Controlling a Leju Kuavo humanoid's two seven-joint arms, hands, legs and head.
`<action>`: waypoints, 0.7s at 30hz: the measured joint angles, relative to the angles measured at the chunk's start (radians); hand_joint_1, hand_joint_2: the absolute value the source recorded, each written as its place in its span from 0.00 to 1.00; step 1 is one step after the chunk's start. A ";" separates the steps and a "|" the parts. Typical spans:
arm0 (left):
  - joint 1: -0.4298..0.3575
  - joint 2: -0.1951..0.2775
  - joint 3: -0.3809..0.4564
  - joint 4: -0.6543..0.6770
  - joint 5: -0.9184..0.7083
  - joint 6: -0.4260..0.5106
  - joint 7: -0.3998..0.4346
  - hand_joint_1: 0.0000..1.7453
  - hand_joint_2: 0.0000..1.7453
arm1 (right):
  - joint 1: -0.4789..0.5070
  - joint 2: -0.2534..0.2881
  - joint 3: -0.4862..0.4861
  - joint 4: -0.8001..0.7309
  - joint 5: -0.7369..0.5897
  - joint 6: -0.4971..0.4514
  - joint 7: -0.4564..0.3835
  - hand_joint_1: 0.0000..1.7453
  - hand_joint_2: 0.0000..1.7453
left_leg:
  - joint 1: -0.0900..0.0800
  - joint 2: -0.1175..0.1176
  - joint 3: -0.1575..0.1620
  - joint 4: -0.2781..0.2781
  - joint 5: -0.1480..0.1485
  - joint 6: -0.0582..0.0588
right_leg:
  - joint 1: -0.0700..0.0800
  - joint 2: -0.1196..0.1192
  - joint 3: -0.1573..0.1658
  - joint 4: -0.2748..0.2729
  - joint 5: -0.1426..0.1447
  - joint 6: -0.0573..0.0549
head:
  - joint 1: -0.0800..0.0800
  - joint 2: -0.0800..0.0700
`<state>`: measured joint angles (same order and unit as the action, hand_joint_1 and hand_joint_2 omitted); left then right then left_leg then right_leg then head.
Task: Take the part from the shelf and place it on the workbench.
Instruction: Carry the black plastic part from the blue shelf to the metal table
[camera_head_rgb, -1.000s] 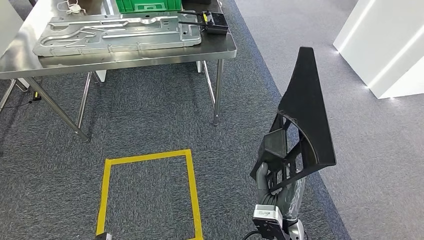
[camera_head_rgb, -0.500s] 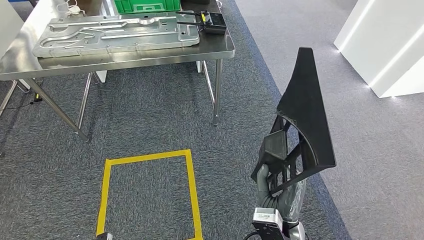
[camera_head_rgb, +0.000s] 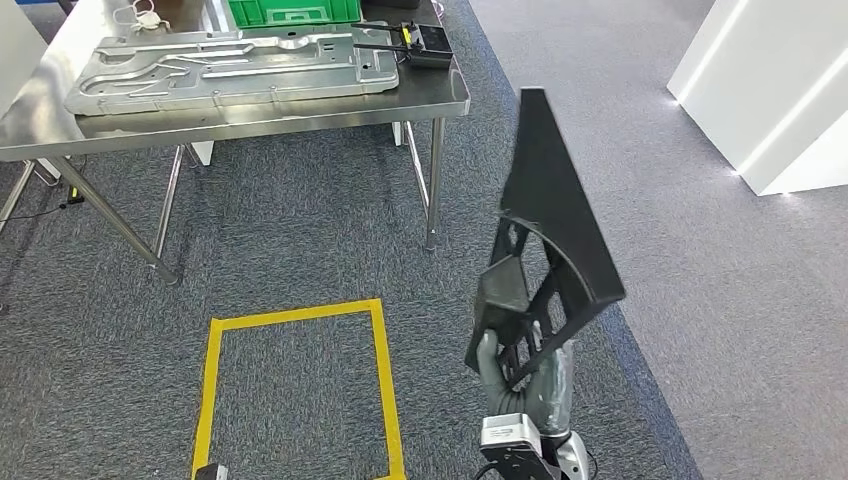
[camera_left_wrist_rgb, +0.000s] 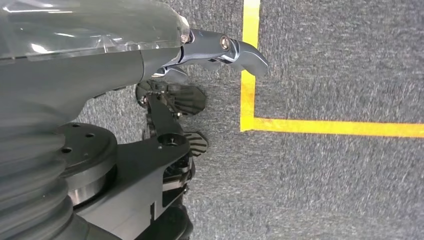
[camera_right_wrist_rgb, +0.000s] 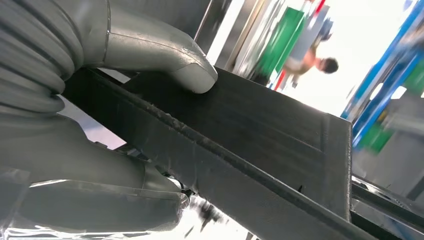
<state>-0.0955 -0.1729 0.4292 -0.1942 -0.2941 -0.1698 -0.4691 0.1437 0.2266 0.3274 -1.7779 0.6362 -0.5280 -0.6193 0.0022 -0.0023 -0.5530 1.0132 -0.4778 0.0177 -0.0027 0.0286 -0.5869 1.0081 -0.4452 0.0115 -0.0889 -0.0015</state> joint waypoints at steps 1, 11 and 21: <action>-0.002 -0.001 0.000 0.000 -0.006 -0.003 0.002 0.00 1.00 | -0.019 -0.001 0.019 0.017 0.001 0.019 -0.001 1.00 1.00 | 0.000 0.000 0.000 0.000 0.000 0.000 | 0.000 0.000 0.000 0.000 0.000 0.000 | 0.000 0.000; -0.020 -0.004 -0.002 0.000 -0.050 -0.019 0.022 0.00 1.00 | -0.209 -0.012 0.176 0.222 -0.067 0.094 -0.013 1.00 1.00 | 0.000 0.000 0.000 0.000 0.002 -0.001 | 0.000 0.000 -0.001 0.001 0.001 -0.001 | 0.000 0.000; -0.029 -0.006 -0.008 0.000 -0.075 -0.027 0.039 0.00 1.00 | -0.310 -0.010 0.253 0.319 -0.119 0.122 -0.012 1.00 1.00 | 0.000 0.000 -0.001 0.000 0.002 -0.001 | 0.000 0.000 -0.001 0.001 0.001 -0.001 | 0.000 0.000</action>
<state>-0.1241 -0.1786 0.4214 -0.1942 -0.3688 -0.1965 -0.4306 -0.1662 0.2165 0.5800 -1.4588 0.5175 -0.4059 -0.6314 0.0022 -0.0020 -0.5539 1.0134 -0.4757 0.0167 -0.0027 0.0281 -0.5883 1.0095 -0.4443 0.0105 -0.0889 -0.0015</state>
